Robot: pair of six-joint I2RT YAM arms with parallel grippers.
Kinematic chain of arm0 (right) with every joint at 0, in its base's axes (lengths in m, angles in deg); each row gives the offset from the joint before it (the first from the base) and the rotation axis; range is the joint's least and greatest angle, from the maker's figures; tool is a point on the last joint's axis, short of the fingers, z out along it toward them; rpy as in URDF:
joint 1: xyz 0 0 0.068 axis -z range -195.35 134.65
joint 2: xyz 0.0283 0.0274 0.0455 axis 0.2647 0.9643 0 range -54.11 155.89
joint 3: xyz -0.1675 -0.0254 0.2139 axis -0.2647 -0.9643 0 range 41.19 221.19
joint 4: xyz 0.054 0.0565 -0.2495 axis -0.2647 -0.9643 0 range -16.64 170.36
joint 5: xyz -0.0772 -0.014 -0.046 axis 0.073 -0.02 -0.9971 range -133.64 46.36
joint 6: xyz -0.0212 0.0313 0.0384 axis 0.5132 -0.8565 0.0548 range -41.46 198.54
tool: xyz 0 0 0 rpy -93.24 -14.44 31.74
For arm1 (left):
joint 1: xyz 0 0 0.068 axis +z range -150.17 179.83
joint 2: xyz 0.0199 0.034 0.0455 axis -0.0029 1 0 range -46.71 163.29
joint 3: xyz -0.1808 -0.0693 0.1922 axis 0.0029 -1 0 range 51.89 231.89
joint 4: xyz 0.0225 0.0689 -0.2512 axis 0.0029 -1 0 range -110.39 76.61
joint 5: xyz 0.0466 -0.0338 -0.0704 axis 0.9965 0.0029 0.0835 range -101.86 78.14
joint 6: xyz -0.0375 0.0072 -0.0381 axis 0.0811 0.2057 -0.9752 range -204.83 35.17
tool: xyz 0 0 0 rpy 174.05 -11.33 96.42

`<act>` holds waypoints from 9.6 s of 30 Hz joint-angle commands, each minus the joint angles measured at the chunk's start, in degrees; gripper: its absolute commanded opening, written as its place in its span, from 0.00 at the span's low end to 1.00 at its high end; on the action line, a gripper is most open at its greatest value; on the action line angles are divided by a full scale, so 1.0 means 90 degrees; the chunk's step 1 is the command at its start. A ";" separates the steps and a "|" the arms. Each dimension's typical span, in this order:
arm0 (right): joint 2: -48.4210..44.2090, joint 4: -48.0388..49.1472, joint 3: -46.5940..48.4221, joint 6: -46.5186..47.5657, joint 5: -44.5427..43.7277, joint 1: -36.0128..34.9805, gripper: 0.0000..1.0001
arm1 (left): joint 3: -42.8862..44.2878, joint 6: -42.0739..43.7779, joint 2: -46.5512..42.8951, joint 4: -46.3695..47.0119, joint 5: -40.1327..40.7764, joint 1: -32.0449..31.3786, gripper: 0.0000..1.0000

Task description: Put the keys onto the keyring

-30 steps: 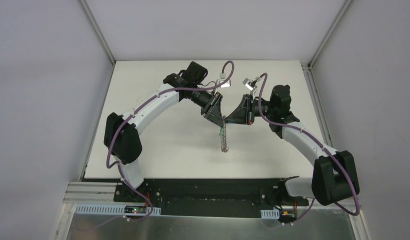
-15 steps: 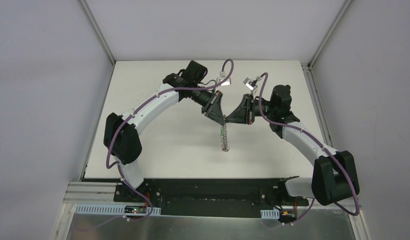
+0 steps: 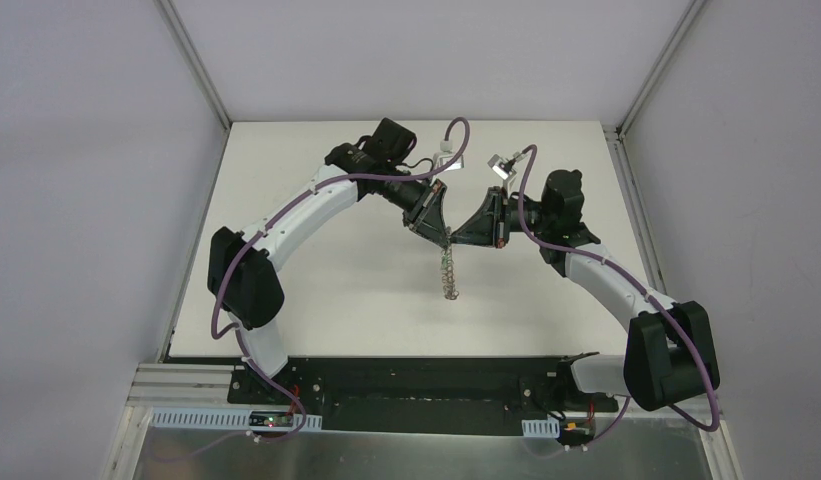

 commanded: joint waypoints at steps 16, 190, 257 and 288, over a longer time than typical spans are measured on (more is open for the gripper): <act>-0.0194 0.0354 -0.0015 0.0042 0.0281 0.0130 0.00 | 0.0214 0.0108 -0.0454 -0.0373 0.0421 0.0183 0.09; -0.0290 0.1048 -0.0047 -0.0670 0.0139 0.0057 0.00 | -0.0017 0.0305 0.0037 -0.0285 -0.0849 0.0029 0.00; -0.0321 0.1623 -0.0284 -0.0828 0.0198 0.0273 0.00 | -0.0525 0.0067 -0.0413 0.0221 -0.0798 0.0292 0.22; -0.0037 0.1625 -0.0124 -0.0885 0.0745 0.0272 0.00 | -0.0615 0.1241 -0.0217 0.0692 0.0019 -0.0097 0.47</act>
